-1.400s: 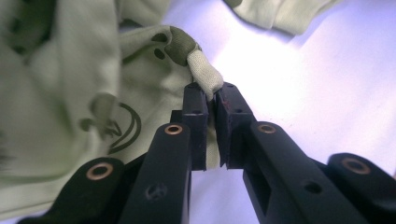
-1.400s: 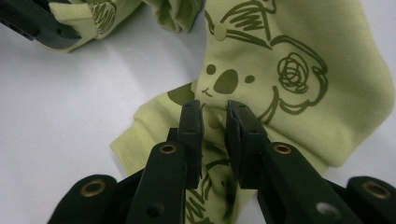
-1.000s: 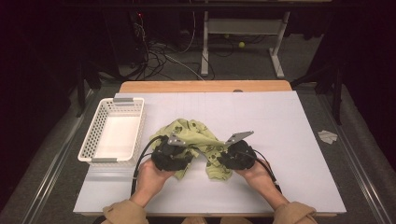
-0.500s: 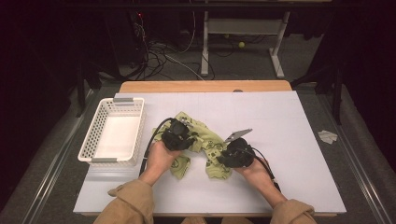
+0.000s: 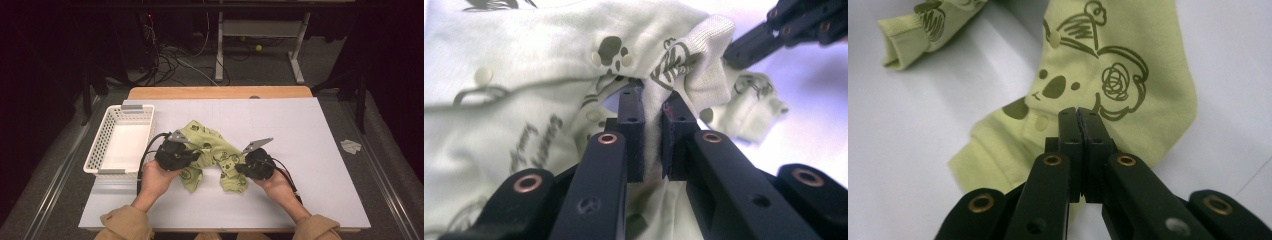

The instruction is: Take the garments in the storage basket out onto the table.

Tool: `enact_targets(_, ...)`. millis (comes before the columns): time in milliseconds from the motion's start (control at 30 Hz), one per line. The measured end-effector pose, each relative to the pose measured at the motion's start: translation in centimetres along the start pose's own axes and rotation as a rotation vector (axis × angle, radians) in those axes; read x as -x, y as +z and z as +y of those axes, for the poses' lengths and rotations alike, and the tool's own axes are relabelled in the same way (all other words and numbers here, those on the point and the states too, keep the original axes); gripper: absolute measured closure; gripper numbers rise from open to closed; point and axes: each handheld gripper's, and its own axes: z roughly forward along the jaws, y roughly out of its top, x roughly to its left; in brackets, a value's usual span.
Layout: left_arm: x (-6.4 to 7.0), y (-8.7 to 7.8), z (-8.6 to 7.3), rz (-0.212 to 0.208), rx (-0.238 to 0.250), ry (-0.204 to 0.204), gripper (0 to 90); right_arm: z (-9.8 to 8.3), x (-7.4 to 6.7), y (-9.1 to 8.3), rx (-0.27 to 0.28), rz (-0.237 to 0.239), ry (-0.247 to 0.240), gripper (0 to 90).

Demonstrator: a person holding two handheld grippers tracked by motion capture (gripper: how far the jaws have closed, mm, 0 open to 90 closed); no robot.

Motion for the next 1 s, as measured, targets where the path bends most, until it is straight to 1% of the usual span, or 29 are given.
enact_targets(67, 0.3, -0.8, -1.0, -0.007, 0.014, 0.003, 78.2, 0.0, -0.2, -0.8, 0.024, 0.033, 0.017, 90.0)
enact_targets(100, 0.4, -1.1, -1.5, -0.018, 0.017, 0.0, 78.3, 0.1, -0.3, -1.2, 0.035, 0.04, 0.014, 90.0)
enact_targets(167, 0.6, -1.7, -2.5, -0.023, 0.015, -0.003, 78.2, 0.1, -0.6, -1.9, 0.046, 0.043, -0.001, 90.0)
enact_targets(200, 0.6, -1.9, -3.0, -0.026, 0.012, -0.003, 78.1, 0.2, -0.8, -2.4, 0.049, 0.049, 0.0, 90.0)
enact_targets(233, 0.6, -2.2, -3.5, -0.033, 0.01, -0.01, 77.9, 0.2, -1.1, -2.7, 0.057, 0.058, -0.003, 90.0)
enact_targets(300, 0.5, -2.5, -4.5, -0.057, 0.002, -0.031, 77.7, 0.1, -1.7, -3.3, 0.064, 0.069, -0.028, 90.0)
enact_targets(367, 0.6, -2.3, -5.4, -0.078, -0.025, -0.041, 77.0, -0.1, -2.4, -3.5, 0.056, 0.09, -0.039, 90.0)
enact_targets(433, 1.0, -1.6, -6.1, -0.082, -0.083, -0.023, 76.5, -0.6, -3.1, -3.3, 0.046, 0.127, -0.046, 90.0)
enact_targets(467, 1.2, -1.3, -6.4, -0.086, -0.105, -0.011, 76.2, -0.9, -3.5, -3.2, 0.03, 0.137, -0.053, 90.0)
enact_targets(500, 1.3, -1.2, -6.7, -0.086, -0.117, -0.005, 75.7, -1.2, -3.7, -2.9, 0.016, 0.143, -0.054, 90.0)
enact_targets(567, 1.0, -1.3, -6.9, -0.09, -0.109, -0.026, 74.1, -1.7, -4.1, -2.4, -0.016, 0.146, -0.057, 90.0)
enact_targets(600, 0.9, -1.4, -6.9, -0.089, -0.1, -0.036, 72.6, -1.9, -4.1, -2.2, -0.019, 0.147, -0.056, 90.0)
enact_targets(667, 0.8, -1.8, -6.9, -0.08, -0.077, -0.041, 67.2, -1.9, -4.0, -2.2, -0.015, 0.138, -0.047, 90.0)
enact_targets(733, 0.9, -2.3, -6.7, -0.066, -0.053, -0.031, 62.5, -1.6, -3.7, -2.7, 0.026, 0.119, -0.058, 89.9)
enact_targets(767, 1.0, -2.6, -6.6, -0.052, -0.039, -0.027, 60.2, -1.3, -3.6, -3.1, 0.049, 0.106, -0.043, 88.4)
enact_targets(800, 1.0, -2.9, -6.4, -0.041, -0.03, -0.019, 58.2, -1.1, -3.3, -3.5, 0.072, 0.085, -0.048, 87.7)
enact_targets(833, 1.0, -3.1, -6.3, -0.04, -0.021, -0.017, 57.5, -0.8, -3.1, -3.9, 0.086, 0.061, -0.045, 86.9)
enact_targets(867, 1.1, -3.4, -6.1, -0.026, -0.016, -0.019, 57.3, -0.5, -2.8, -4.1, 0.095, 0.036, -0.046, 86.9)
enact_targets(900, 1.1, -3.5, -5.9, -0.004, -0.017, -0.019, 56.5, -0.2, -2.6, -4.3, 0.095, 0.011, -0.034, 86.6)
enact_targets(967, 0.9, -3.9, -5.5, 0.008, -0.005, -0.024, 56.4, 0.6, -2.0, -4.6, 0.1, -0.036, -0.03, 86.5)
enact_targets(1000, 0.8, -4.1, -5.3, 0.015, 0.001, -0.03, 55.9, 1.0, -1.8, -4.7, 0.094, -0.057, -0.03, 86.6)
